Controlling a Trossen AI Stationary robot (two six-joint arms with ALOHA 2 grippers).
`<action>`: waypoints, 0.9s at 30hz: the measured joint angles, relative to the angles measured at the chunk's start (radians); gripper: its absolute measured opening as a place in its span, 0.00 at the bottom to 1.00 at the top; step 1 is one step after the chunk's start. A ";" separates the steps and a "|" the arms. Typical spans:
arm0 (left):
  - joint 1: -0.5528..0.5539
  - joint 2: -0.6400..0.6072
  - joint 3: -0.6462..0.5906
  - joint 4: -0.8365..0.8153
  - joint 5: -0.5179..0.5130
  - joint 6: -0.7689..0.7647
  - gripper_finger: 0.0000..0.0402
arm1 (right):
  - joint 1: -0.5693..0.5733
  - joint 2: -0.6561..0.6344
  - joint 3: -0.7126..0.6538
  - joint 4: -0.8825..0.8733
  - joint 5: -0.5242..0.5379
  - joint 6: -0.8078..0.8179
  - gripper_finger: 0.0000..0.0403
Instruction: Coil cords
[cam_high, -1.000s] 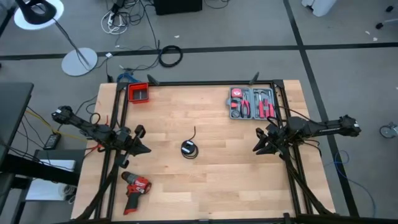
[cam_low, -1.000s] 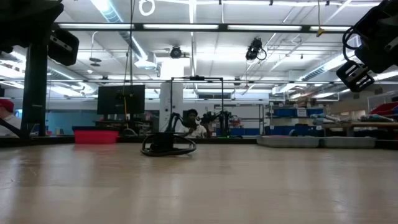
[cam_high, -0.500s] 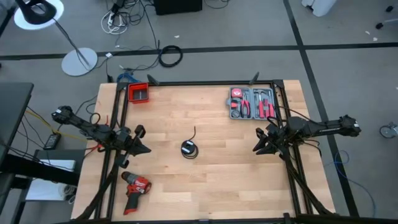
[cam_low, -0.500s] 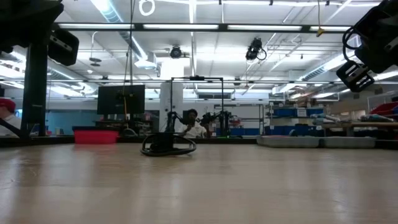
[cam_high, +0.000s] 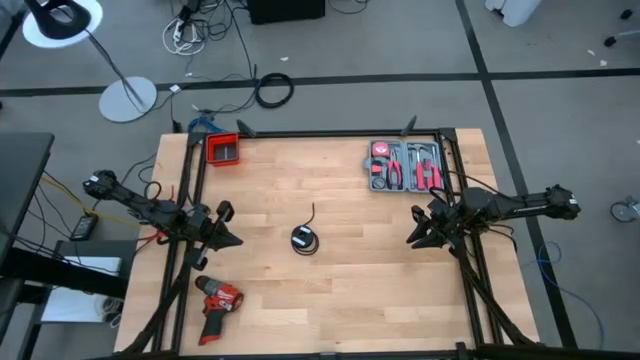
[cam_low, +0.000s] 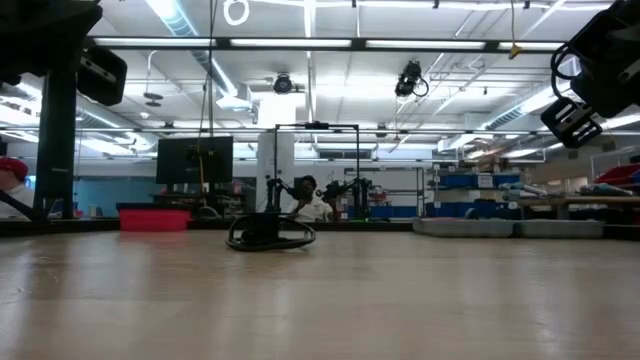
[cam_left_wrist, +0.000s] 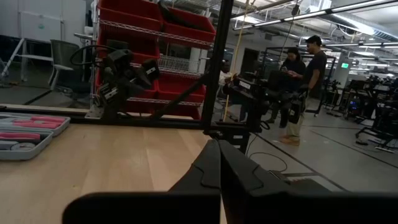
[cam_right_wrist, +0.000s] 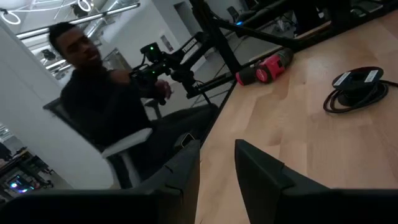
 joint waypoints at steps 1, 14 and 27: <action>0.000 0.000 0.000 0.000 0.000 0.000 0.00 | 0.000 0.000 0.000 0.000 0.000 0.000 0.26; 0.000 0.000 0.000 0.032 -0.003 0.000 0.00 | 0.000 0.000 0.000 0.000 0.000 0.000 0.26; 0.000 0.000 0.000 0.033 -0.006 0.000 0.00 | 0.000 0.000 0.000 0.000 0.000 0.000 0.26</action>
